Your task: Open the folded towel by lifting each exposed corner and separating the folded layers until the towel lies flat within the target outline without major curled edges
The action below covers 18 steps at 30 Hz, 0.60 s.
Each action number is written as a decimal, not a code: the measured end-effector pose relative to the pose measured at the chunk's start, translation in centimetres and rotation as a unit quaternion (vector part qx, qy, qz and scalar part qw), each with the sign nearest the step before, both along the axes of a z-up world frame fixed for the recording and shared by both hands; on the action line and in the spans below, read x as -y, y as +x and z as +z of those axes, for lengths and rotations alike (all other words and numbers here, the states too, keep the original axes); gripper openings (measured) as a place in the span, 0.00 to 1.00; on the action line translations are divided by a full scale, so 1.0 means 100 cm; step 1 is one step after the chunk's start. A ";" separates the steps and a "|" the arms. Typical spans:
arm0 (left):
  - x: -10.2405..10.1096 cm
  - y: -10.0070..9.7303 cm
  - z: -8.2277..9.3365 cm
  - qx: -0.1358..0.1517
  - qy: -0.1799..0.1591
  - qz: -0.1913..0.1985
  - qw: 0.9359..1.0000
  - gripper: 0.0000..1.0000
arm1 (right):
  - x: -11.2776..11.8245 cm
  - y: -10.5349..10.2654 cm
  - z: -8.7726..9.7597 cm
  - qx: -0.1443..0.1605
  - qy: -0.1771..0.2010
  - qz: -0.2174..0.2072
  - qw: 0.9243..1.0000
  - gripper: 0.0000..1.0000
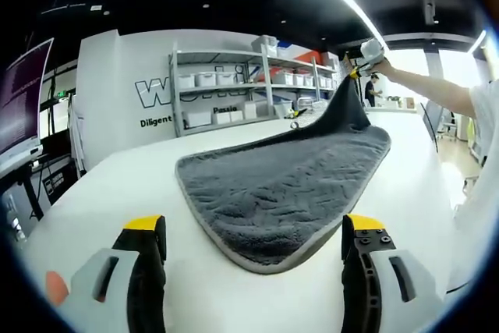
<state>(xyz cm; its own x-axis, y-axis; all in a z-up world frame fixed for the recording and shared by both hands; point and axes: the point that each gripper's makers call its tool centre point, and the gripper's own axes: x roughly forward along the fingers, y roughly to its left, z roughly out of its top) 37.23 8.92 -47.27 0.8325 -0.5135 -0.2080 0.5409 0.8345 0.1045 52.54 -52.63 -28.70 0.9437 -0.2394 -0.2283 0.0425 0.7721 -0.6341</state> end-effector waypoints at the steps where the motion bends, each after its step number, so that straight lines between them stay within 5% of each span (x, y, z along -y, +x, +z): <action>1: 0.000 0.000 0.000 0.000 0.000 0.000 1.000 0.92 | 0.001 0.000 -0.002 0.000 0.007 -0.002 1.000 0.00; 7: 0.000 0.000 0.000 0.000 0.001 -0.001 1.000 0.92 | 0.014 -0.004 -0.027 -0.018 0.065 -0.027 0.997 0.01; 10: 0.000 0.000 0.000 -0.001 0.001 -0.001 1.000 0.92 | 0.019 -0.007 -0.064 -0.088 0.111 -0.044 0.989 0.17; 18: 0.000 -0.001 -0.001 -0.001 0.002 0.000 1.000 0.92 | 0.029 -0.010 -0.086 -0.101 0.105 -0.048 0.988 0.27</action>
<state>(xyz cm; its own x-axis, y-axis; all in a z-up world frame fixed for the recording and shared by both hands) 37.15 8.91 -47.40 0.8314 -0.5133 -0.2128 0.5419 0.8336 0.1069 51.55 -55.53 -37.33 0.8491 -0.2531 -0.4637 0.0115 0.8864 -0.4628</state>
